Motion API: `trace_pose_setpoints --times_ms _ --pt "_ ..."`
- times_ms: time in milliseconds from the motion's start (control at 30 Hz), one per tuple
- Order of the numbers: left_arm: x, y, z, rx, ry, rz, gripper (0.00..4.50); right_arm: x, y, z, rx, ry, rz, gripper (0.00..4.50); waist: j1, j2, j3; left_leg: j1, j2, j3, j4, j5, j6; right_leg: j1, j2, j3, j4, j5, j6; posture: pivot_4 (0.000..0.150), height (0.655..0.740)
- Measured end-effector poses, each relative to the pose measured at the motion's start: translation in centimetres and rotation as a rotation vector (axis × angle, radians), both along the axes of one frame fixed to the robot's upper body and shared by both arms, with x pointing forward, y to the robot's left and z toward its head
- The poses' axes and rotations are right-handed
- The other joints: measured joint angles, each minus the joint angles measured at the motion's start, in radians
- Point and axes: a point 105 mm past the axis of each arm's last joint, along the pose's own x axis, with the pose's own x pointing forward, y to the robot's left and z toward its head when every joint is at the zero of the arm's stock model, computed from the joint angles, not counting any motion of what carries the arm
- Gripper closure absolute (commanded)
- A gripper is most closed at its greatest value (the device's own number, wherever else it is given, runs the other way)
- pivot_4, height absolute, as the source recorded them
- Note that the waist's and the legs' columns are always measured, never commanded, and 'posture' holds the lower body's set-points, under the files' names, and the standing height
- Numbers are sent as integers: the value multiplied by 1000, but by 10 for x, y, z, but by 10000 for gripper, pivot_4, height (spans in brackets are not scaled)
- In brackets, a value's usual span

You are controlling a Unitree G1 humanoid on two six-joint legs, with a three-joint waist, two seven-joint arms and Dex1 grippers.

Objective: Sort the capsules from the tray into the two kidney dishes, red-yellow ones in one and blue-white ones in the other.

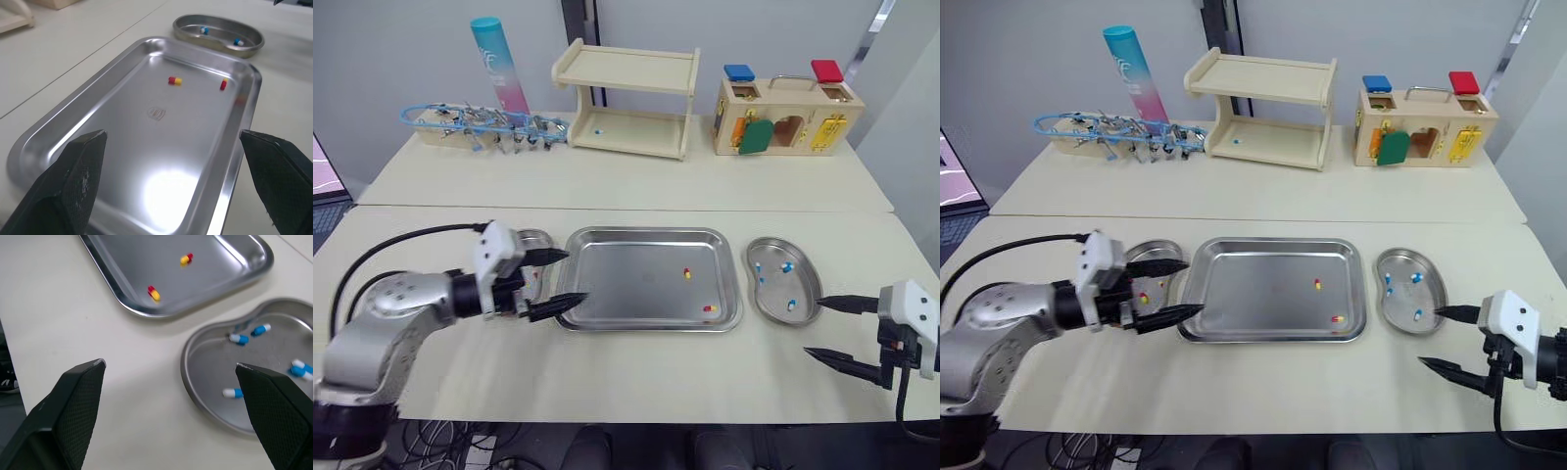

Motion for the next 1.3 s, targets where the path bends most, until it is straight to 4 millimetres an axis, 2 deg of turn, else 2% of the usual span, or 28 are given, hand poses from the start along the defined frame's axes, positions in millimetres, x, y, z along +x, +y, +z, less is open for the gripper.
trace_pose_setpoints --times_ms 67,167,333,500,700,833,933,1000,1100,1300 --pt "0 -17 -1 -17 9 -73 258 -1 4 1 10 -6 -1 0 2 0 0 -1 0 0 1 0 0 0 0 0 0 0 0 1500 7400" --pt "0 -41 -8 -41 43 -175 6091 -3 10 1 21 -16 4 0 3 0 0 -1 0 0 1 0 0 0 0 0 0 0 0 1500 7400" --pt "1 -67 -17 -49 46 -272 20933 -5 13 -2 35 -6 -3 0 2 0 0 -1 0 0 2 0 0 0 0 0 0 0 0 1500 7400" --pt "7 -85 -18 -64 34 -297 20933 -4 14 -3 41 -7 -6 0 3 0 0 -1 0 -1 4 0 0 1 0 -1 0 0 0 1500 7400" --pt "13 -111 -41 14 53 -316 20933 -4 17 -6 53 2 -1 0 3 0 0 -1 0 -1 5 0 0 1 0 -1 0 0 1 1500 7400" --pt "23 -133 -46 15 52 -296 20933 -3 18 -6 62 -6 -9 0 4 0 0 -2 -1 -2 7 0 0 2 0 -1 0 1 1 1500 7400" --pt "27 -144 -52 38 57 -299 26438 -3 19 -6 63 -11 -5 0 4 0 0 -2 -1 -2 6 0 0 2 0 -1 0 1 1 1500 7400" --pt "26 -150 -58 53 65 -309 32109 -4 21 -5 62 -14 0 0 2 0 0 -2 -1 -2 6 0 0 2 0 -1 0 1 1 1500 7400" --pt "29 -157 -68 84 77 -312 32109 -4 22 -4 62 -19 4 0 4 0 0 -2 -1 -2 7 0 0 2 0 -1 0 1 1 1500 7400" --pt "38 -168 -72 122 66 -299 32109 -5 25 -3 63 -27 6 0 4 0 0 -2 -1 -2 7 0 0 2 0 -1 0 1 2 1500 7400"
